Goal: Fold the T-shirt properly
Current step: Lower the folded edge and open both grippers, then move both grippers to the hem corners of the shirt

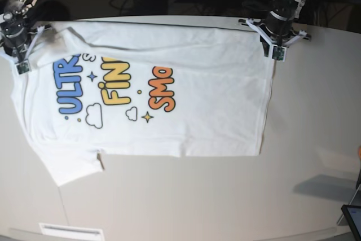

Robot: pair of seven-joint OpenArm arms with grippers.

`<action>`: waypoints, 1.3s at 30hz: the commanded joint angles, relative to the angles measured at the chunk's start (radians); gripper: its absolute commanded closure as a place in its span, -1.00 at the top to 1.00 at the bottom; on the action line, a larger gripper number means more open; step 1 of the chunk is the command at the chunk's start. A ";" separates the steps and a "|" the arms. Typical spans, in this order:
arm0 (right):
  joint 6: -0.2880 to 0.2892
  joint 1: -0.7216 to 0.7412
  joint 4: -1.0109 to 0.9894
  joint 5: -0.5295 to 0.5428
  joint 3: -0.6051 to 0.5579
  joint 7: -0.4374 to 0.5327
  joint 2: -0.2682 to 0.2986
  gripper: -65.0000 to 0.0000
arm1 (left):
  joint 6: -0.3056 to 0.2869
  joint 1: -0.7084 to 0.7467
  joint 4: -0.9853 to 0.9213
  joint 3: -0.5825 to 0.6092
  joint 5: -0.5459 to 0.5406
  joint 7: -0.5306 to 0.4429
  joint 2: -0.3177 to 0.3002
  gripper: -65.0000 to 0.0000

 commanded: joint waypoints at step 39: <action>-0.007 0.784 -0.667 0.005 -0.215 -0.061 0.274 -0.07 | -0.258 -0.618 -0.255 -0.156 0.209 0.200 -0.067 0.10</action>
